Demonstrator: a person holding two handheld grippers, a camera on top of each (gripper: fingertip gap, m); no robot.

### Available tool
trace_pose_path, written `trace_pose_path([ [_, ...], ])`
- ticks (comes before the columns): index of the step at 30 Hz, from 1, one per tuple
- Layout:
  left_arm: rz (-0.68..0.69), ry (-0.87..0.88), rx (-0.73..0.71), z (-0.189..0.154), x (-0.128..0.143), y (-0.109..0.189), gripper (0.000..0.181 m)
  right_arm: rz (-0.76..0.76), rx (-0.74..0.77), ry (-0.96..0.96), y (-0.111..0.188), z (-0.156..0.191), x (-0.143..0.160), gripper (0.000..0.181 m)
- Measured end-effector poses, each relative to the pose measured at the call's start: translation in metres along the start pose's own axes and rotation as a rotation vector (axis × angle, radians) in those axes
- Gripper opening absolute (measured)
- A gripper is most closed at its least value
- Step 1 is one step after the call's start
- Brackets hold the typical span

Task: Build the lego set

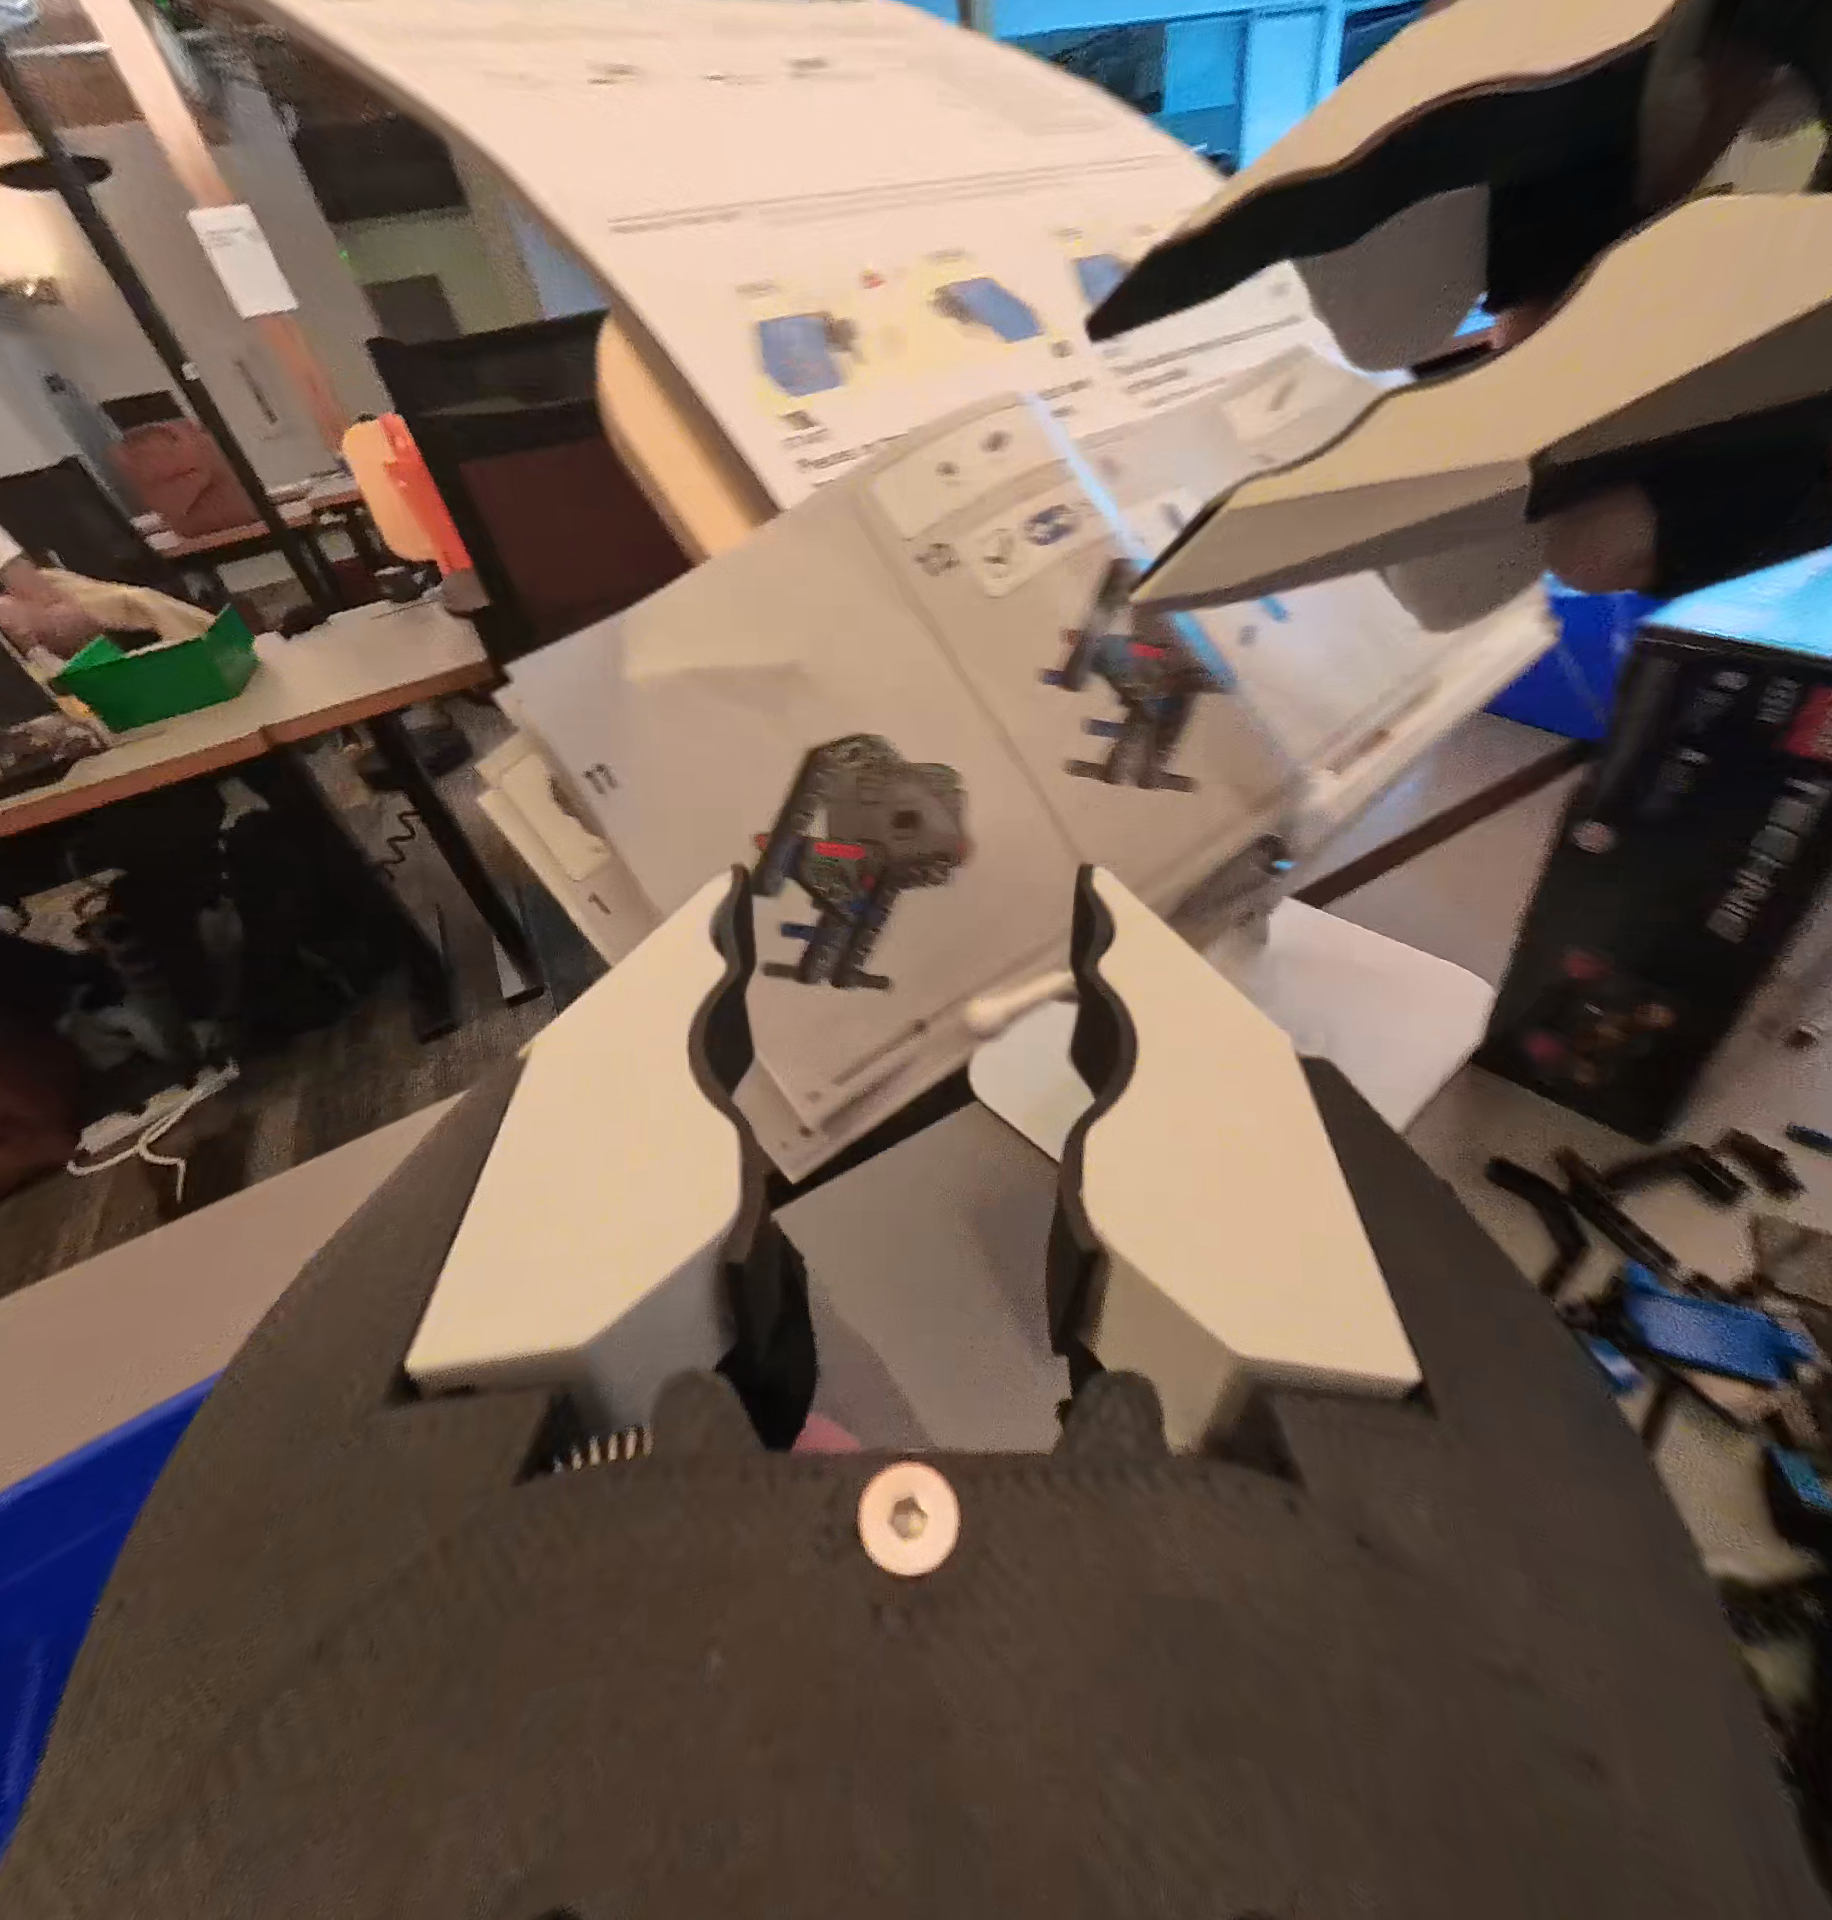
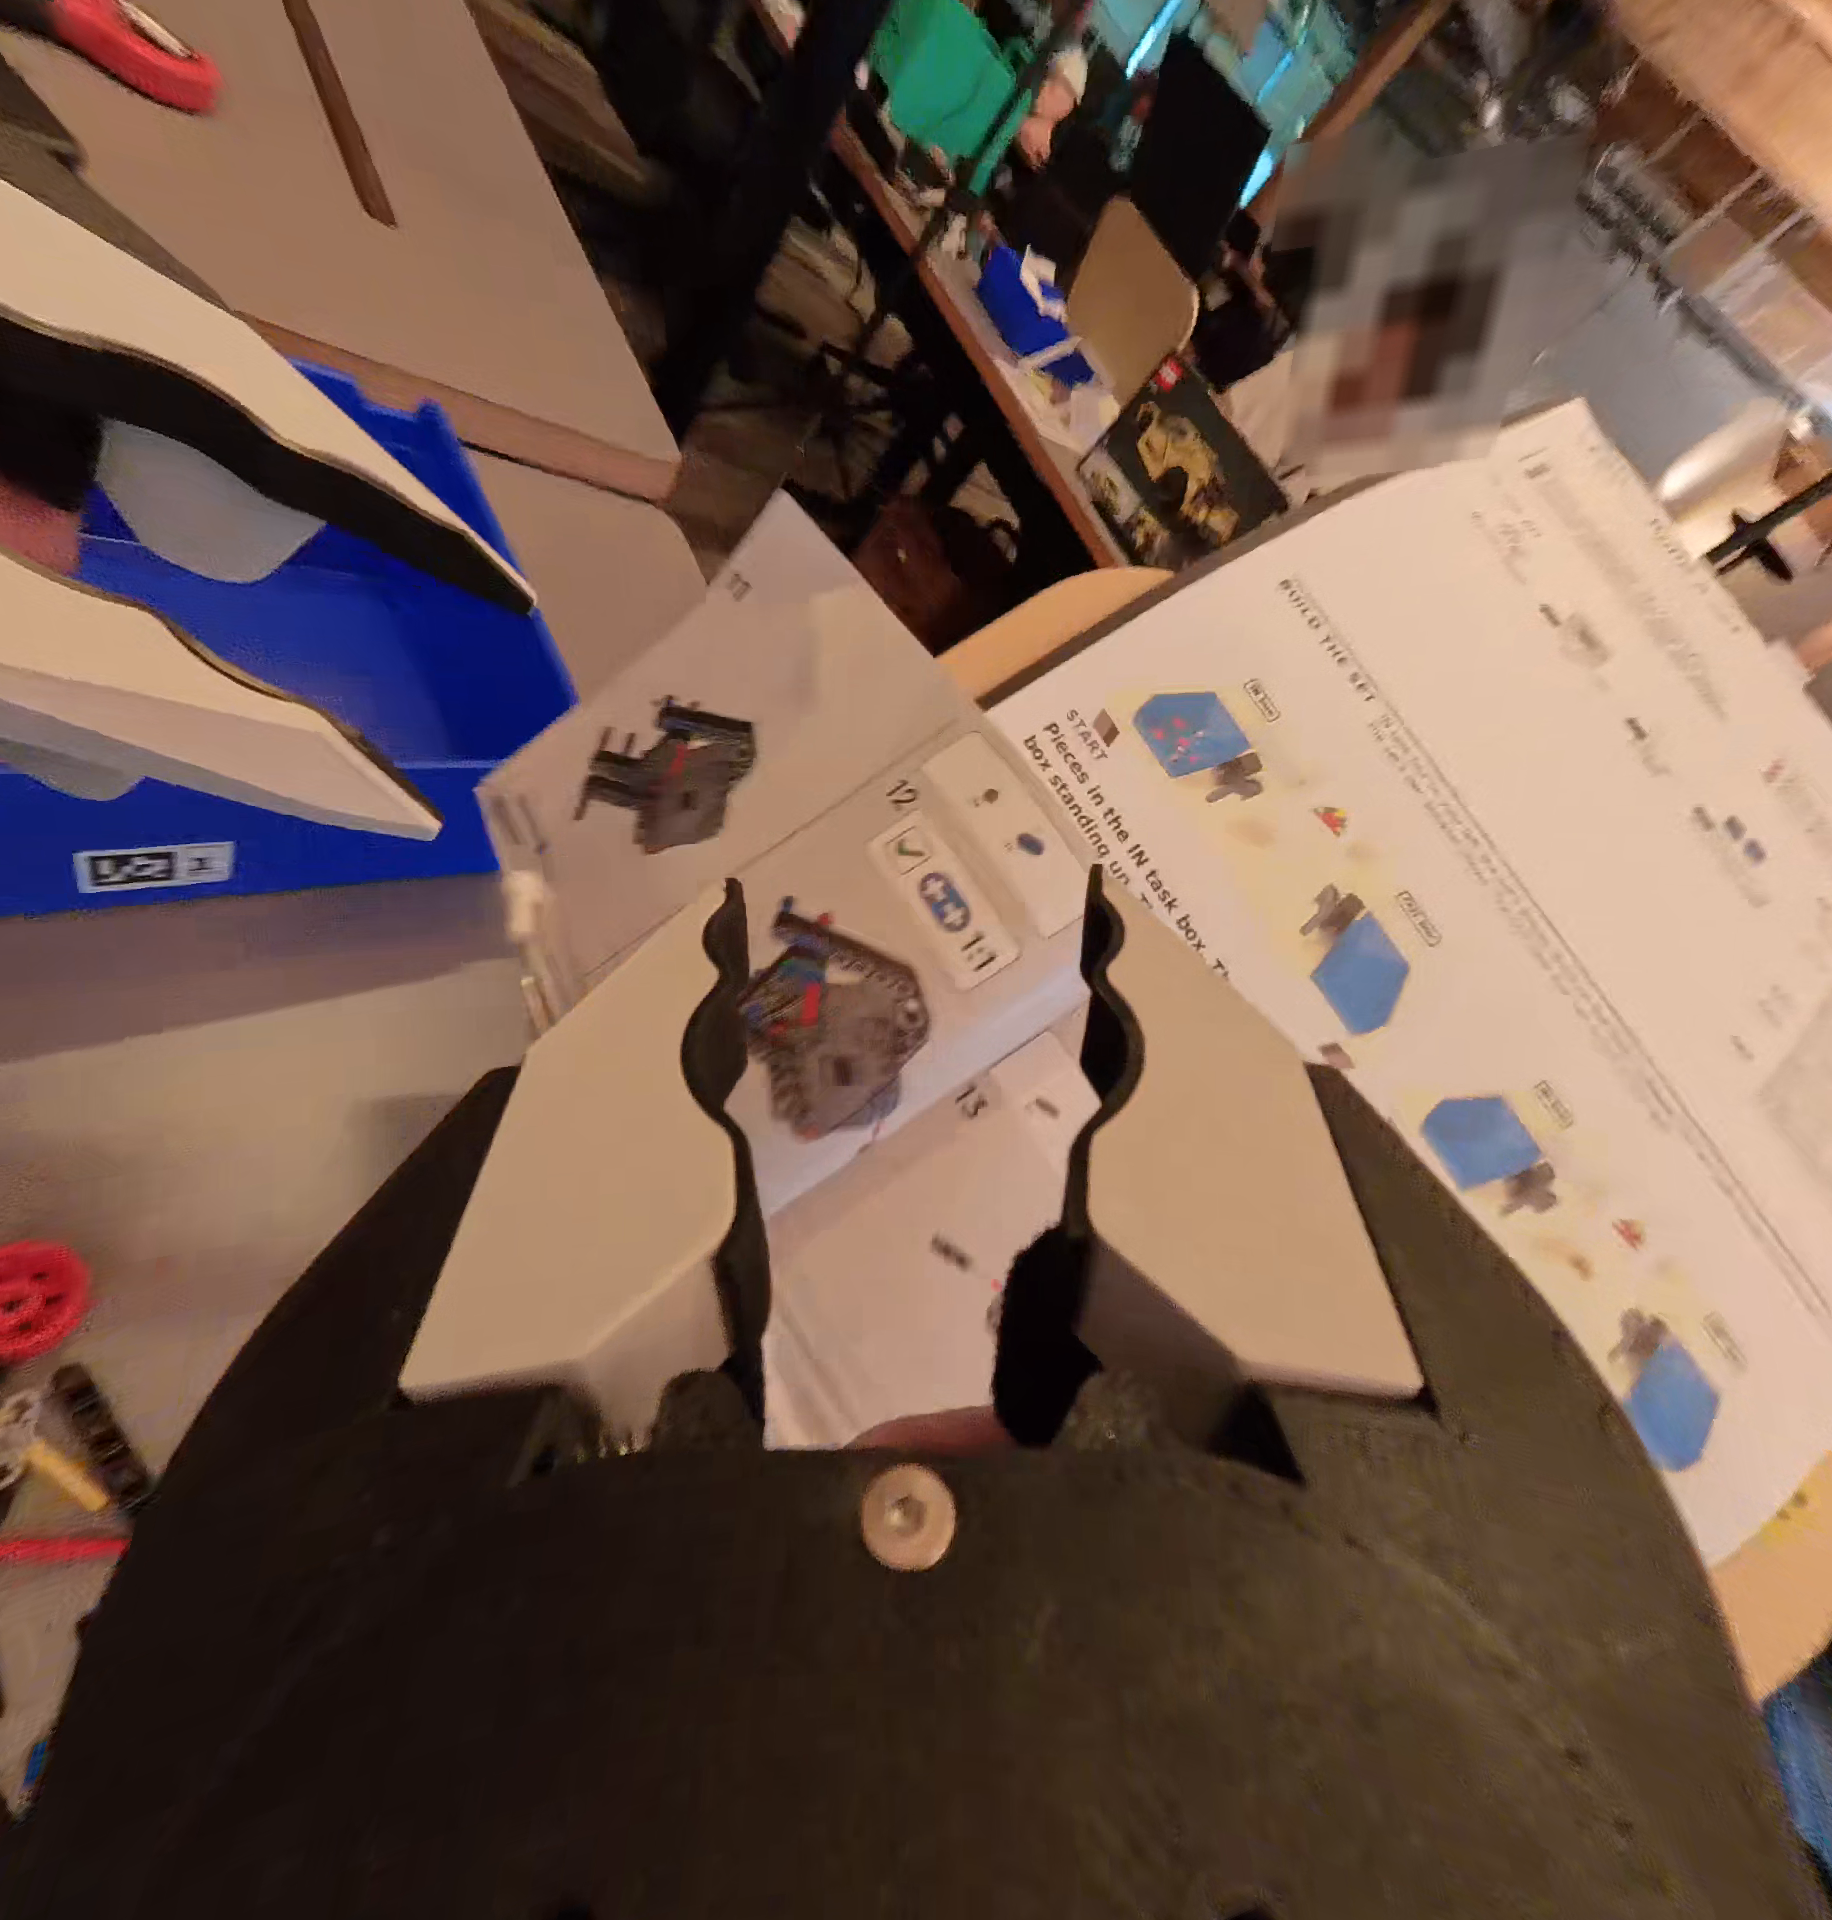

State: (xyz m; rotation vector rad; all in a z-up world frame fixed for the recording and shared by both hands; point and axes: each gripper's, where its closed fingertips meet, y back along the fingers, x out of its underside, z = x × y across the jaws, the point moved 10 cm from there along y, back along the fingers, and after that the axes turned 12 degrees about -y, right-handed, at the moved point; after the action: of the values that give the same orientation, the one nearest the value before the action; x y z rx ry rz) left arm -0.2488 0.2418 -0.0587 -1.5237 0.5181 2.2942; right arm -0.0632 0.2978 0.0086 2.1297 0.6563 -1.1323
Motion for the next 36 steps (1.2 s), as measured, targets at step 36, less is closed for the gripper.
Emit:
trace_pose_path([
  [36, -0.002, -0.038, -0.022, 0.03, -0.012, -0.043, 0.042, 0.133, -0.026, 0.12, -0.029, 0.002, 0.025, 0.017],
])
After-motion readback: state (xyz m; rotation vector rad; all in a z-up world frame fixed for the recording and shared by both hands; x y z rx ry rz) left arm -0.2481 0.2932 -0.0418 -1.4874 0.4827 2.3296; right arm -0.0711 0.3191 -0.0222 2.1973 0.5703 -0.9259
